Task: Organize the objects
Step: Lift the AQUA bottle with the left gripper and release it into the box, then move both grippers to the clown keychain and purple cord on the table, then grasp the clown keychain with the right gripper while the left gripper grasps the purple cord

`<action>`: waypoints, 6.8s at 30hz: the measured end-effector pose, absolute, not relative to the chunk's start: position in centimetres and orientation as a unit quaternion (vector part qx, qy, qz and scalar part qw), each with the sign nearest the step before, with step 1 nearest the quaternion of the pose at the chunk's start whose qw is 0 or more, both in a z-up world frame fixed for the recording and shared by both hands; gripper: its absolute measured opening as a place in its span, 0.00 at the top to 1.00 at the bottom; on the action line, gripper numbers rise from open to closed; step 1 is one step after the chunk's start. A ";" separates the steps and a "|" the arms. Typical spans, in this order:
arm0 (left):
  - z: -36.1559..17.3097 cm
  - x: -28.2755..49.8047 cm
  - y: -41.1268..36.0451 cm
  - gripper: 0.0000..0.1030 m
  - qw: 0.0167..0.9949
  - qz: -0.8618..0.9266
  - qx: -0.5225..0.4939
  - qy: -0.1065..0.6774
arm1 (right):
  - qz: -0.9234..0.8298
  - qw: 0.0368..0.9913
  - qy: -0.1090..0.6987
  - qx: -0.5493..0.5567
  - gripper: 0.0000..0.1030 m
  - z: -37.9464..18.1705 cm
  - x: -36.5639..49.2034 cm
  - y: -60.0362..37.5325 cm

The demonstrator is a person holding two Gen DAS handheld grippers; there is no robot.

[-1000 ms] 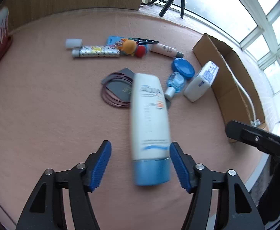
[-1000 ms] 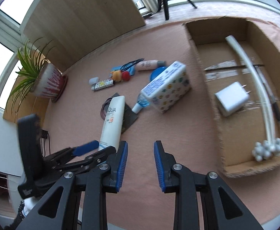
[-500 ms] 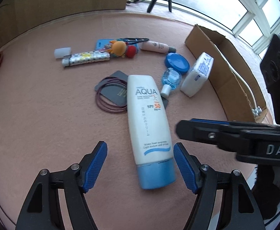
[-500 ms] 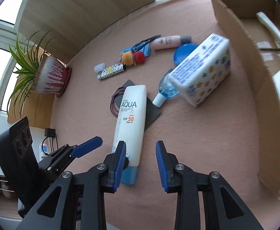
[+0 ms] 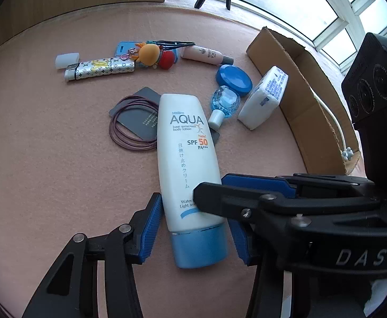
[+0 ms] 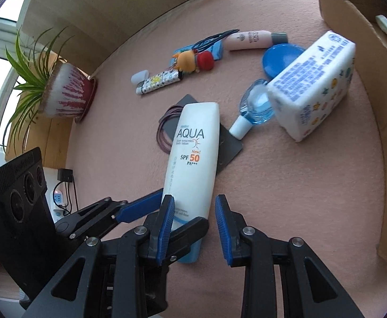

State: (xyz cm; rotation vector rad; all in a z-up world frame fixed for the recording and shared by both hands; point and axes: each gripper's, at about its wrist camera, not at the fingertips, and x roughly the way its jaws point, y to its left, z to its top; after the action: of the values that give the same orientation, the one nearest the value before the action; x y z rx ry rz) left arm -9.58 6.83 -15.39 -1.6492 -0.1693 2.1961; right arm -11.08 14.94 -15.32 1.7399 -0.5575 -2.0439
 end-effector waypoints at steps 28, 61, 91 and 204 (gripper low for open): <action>-7.9 -12.3 15.9 0.50 0.229 0.820 -0.521 -0.059 | -0.801 0.175 -0.173 0.546 0.75 -6.6 -11.9 22.8; -9.6 -18.2 29.7 0.26 0.256 0.816 -0.518 -0.011 | -0.818 0.096 -0.173 0.540 0.60 -7.8 -16.2 36.1; -8.9 -22.9 12.0 0.26 0.142 0.826 -0.542 -0.061 | -0.824 0.137 -0.189 0.516 0.59 -4.7 -15.4 30.5; -15.6 -8.5 4.4 0.37 0.148 0.812 -0.564 0.025 | -0.786 0.172 0.041 0.593 0.56 -14.4 -14.6 10.5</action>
State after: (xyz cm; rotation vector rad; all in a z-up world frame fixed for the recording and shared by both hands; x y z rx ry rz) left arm -8.45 4.38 -15.61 -1.6231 0.0716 2.3338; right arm -14.57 10.52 -14.44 1.6831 0.1153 -2.2300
